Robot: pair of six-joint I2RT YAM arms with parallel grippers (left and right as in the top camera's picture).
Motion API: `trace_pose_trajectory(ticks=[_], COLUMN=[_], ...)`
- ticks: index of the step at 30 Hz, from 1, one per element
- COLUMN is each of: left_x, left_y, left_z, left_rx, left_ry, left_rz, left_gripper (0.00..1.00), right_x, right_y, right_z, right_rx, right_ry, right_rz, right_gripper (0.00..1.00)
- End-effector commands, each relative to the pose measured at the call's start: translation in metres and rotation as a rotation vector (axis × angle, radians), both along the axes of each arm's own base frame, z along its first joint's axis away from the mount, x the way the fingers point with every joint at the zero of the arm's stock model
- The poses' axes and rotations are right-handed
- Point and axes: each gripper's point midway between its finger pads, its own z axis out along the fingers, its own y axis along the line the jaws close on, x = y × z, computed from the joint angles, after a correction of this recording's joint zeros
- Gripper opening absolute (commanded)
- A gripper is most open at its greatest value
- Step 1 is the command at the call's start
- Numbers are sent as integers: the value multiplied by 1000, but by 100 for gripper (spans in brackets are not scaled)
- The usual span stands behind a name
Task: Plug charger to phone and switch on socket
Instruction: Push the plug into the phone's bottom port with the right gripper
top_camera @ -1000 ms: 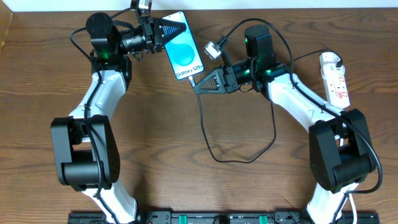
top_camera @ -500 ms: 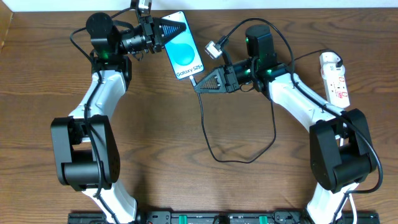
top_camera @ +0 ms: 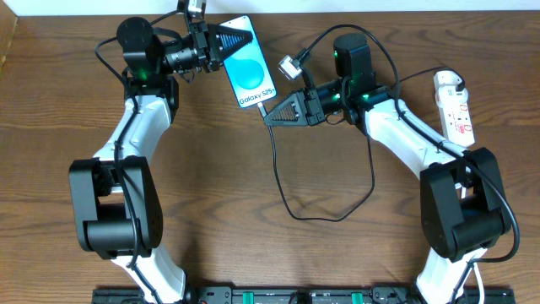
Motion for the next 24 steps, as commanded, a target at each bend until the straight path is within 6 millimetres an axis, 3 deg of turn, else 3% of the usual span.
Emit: trace_pose_trajectory(ticks=[1,24], left_x=[-6,-6], left_y=[0,0], left_z=[14,14], left_rx=[7,8], left_ry=[-56,-60], left_rz=[-14,-13], left_gripper=[7,7], right_x=[-2,9], right_y=[-3,1], right_z=[14,9], right_rx=[21,-21], right_ry=[-36,-23], right_rz=[6,-61], right_gripper=[1,1])
